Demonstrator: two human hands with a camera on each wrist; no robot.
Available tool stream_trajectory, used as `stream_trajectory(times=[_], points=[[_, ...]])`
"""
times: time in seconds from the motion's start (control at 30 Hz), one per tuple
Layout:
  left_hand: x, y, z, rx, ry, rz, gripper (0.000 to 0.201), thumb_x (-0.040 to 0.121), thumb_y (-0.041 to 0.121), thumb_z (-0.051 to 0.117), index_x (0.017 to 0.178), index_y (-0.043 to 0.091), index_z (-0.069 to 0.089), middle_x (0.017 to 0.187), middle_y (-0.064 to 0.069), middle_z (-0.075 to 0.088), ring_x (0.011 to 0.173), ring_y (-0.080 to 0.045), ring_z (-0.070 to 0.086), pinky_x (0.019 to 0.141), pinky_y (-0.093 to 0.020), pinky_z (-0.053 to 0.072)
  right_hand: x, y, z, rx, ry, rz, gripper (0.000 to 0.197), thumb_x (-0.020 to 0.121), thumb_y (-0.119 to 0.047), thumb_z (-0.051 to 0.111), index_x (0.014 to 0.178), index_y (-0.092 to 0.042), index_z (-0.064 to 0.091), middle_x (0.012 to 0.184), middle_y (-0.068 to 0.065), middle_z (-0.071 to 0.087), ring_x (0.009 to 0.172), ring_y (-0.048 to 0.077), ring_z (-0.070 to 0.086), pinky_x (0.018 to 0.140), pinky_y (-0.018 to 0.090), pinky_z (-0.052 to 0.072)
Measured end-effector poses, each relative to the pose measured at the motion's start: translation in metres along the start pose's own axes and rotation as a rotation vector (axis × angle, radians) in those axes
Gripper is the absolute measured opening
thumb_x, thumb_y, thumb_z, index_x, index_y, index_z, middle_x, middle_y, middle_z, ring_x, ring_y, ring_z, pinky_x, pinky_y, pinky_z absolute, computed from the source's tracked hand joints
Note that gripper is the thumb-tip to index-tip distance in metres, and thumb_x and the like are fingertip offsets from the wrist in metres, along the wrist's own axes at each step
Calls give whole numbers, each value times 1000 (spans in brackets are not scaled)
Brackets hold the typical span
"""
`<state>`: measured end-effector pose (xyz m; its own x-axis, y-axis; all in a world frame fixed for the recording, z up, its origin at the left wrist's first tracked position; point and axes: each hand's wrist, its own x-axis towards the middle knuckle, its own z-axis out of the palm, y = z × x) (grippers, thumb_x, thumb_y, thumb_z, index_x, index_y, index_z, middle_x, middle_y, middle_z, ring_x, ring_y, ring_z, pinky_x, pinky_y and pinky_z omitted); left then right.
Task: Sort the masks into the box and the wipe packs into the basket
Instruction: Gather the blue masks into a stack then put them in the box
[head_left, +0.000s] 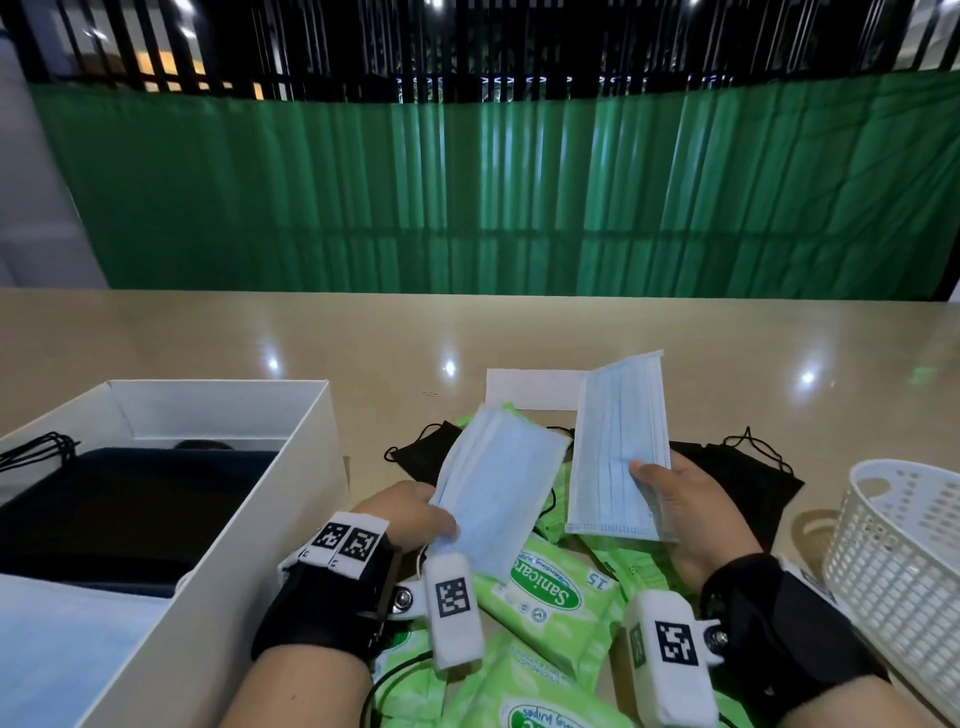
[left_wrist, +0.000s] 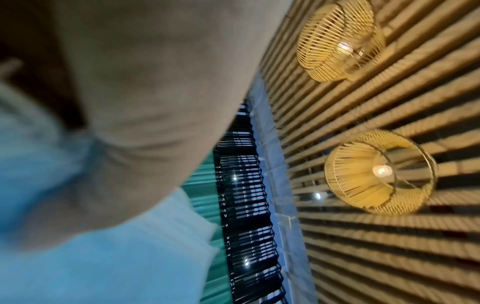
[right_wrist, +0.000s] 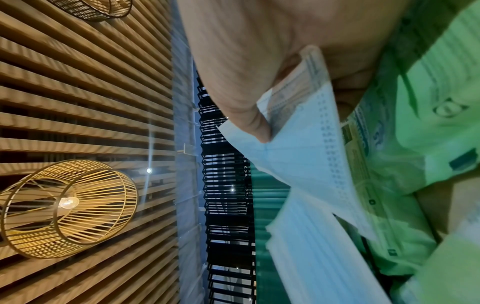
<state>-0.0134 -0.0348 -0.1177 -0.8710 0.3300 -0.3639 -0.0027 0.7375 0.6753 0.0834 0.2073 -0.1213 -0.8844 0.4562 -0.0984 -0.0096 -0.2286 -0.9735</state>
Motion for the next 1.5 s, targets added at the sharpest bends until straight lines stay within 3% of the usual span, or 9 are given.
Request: stream_trajectory(times=[0.23,0.43,0.77,0.87,0.97,1.07,1.2,1.33,1.5], points=[[-18,29,-2,-758,99,282,26,93,1,51,105,24,48,94,-2,56,78,-19,58,46,-20,51,2,2,-2,83,-48,-37,28,93,4,44,112,-10,59,105,11,69,92,26,67,77,40,53],[-33,53,0,-1316,-63,499,34,91,-8,41,116,14,51,97,-11,65,77,-27,67,54,-34,59,5,1,-3,202,-125,-12,47,88,12,36,124,-13,52,117,12,66,103,29,64,80,42,52],[-18,49,33,-1329,-195,317,39,92,-8,38,122,14,49,116,-18,60,90,-38,64,63,-44,58,1,-2,0,393,-156,64,40,96,0,33,125,-16,55,118,12,66,108,32,63,89,51,51],[-19,49,42,-1263,-283,265,45,93,-4,41,132,18,42,130,-19,52,104,-45,58,64,-48,58,-3,-3,3,346,-189,118,30,101,-21,38,126,-14,54,119,12,66,107,30,65,89,49,52],[-23,55,53,-1206,-364,242,38,95,3,42,126,24,46,132,-16,50,110,-47,55,59,-46,59,-6,-3,8,242,-271,132,52,88,-45,51,129,-14,50,122,12,64,110,31,63,92,51,50],[-24,60,60,-1160,-422,234,29,97,14,41,124,24,48,127,-14,56,106,-41,59,56,-43,59,-7,0,7,170,-248,37,46,86,-34,57,126,-12,52,119,12,66,109,32,63,97,54,46],[-15,55,48,-965,-257,206,25,95,32,48,113,16,53,107,-10,66,89,-27,64,57,-37,54,-6,1,3,62,-152,-35,25,95,-21,53,116,-10,61,110,10,70,101,28,67,95,50,49],[-18,50,27,-570,-28,172,18,95,33,50,90,17,57,58,-1,57,52,-11,55,64,-29,49,-5,0,3,77,-161,-56,21,96,-23,52,109,-12,64,107,8,72,100,26,68,97,49,48],[-26,54,23,-406,63,441,10,90,32,60,83,27,66,89,3,69,82,-18,63,81,-33,48,-6,2,3,101,-247,-110,40,90,-35,55,122,-10,60,117,10,68,110,28,63,102,52,43]])
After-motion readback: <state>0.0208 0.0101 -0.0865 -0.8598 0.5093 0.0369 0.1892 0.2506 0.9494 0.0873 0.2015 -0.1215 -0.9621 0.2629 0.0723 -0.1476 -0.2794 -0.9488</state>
